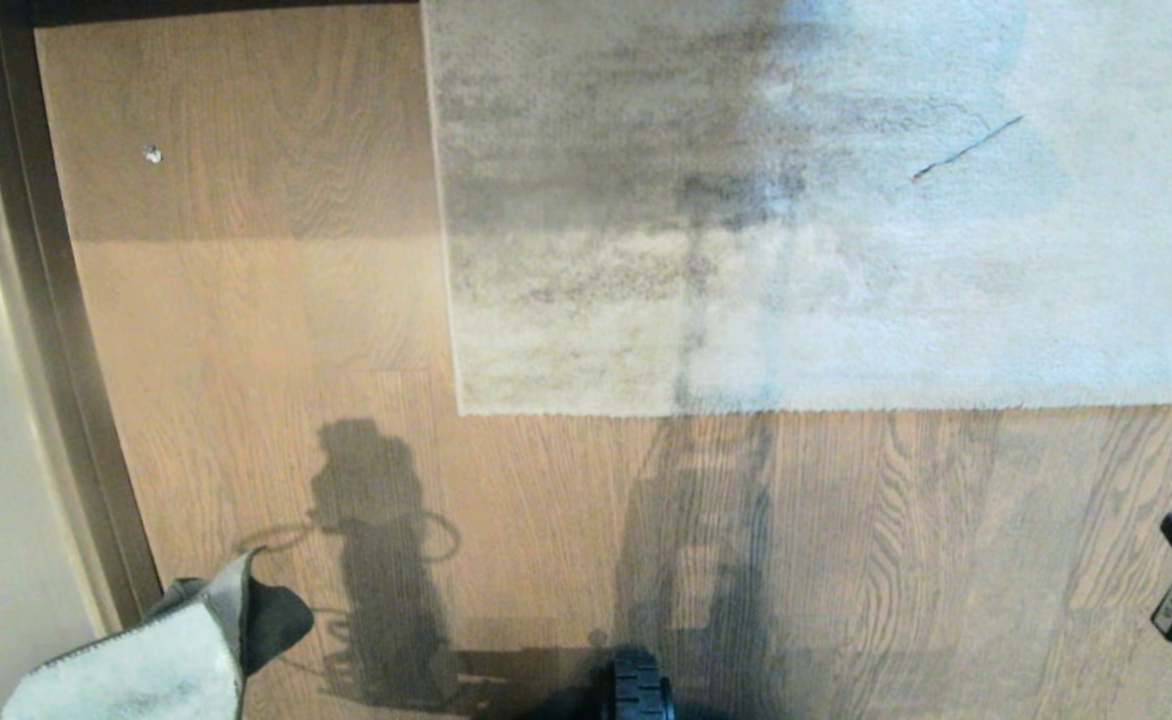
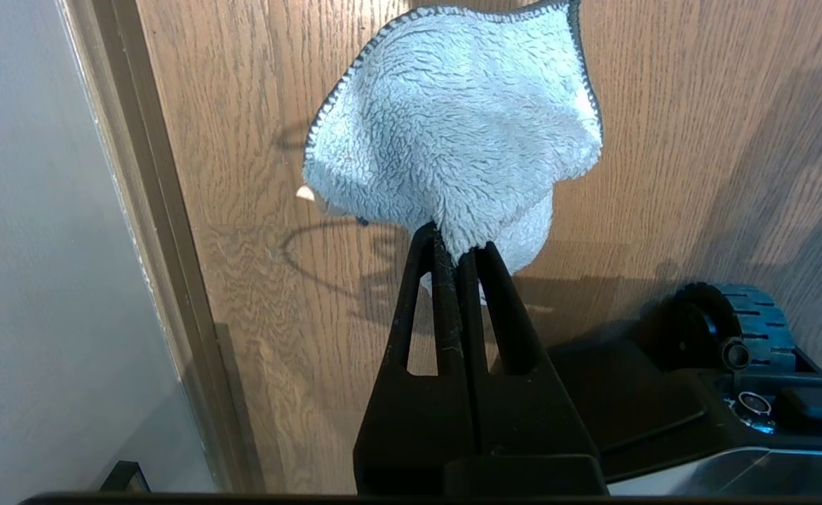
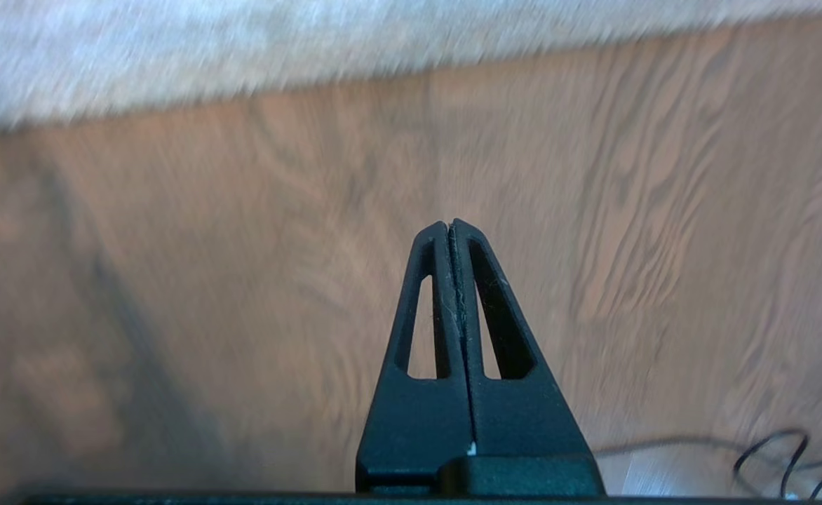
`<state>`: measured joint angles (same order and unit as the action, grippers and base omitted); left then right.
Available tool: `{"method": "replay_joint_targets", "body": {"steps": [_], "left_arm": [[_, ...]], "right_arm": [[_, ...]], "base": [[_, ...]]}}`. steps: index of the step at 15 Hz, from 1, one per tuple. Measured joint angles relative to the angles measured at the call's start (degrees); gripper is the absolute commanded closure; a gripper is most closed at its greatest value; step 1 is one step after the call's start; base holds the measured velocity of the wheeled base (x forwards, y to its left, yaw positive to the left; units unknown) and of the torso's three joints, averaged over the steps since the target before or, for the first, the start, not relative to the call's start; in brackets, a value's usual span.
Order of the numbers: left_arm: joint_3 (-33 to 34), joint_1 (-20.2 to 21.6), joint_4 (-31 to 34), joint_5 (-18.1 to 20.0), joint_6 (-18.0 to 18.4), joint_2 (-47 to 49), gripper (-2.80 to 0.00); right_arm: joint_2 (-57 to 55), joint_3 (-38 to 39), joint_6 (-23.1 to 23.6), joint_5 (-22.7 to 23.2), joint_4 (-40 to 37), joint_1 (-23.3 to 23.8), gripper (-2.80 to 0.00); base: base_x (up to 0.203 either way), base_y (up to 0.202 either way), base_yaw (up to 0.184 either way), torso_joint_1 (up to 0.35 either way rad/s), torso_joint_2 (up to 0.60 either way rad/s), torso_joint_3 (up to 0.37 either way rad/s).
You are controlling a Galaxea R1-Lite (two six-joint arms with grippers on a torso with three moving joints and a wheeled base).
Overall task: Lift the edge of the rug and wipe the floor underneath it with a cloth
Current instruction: Put down the rag
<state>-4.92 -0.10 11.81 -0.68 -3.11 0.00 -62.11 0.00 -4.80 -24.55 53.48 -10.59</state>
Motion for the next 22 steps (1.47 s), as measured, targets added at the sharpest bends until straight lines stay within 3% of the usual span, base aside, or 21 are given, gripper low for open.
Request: {"method": "replay_joint_targets", "body": {"steps": [3, 6, 9, 13, 22], "left_arm": [[0.0, 0.0, 0.0, 0.0, 0.0, 0.0, 0.00], [0.0, 0.0, 0.0, 0.0, 0.0, 0.0, 0.00], [0.0, 0.0, 0.0, 0.0, 0.0, 0.0, 0.00], [0.0, 0.0, 0.0, 0.0, 0.0, 0.0, 0.00], [0.0, 0.0, 0.0, 0.0, 0.0, 0.0, 0.00]], "right_arm": [[7.4, 0.0, -0.7, 4.8, -11.9, 3.2, 0.00], [17.4, 0.0, 0.2, 12.8, -23.2, 8.0, 0.00], [30.0, 0.0, 3.9, 20.8, -36.2, 12.3, 0.00], [42.5, 0.0, 9.4, 24.5, -52.0, 14.7, 0.00], [57.2, 0.0, 8.2, 24.8, -53.5, 10.8, 0.00]], "base": [[0.000, 0.000, 0.000, 0.000, 0.00, 0.000], [0.000, 0.000, 0.000, 0.000, 0.00, 0.000], [0.000, 0.000, 0.000, 0.000, 0.00, 0.000], [0.000, 0.000, 0.000, 0.000, 0.00, 0.000], [0.000, 0.000, 0.000, 0.000, 0.00, 0.000]]}}
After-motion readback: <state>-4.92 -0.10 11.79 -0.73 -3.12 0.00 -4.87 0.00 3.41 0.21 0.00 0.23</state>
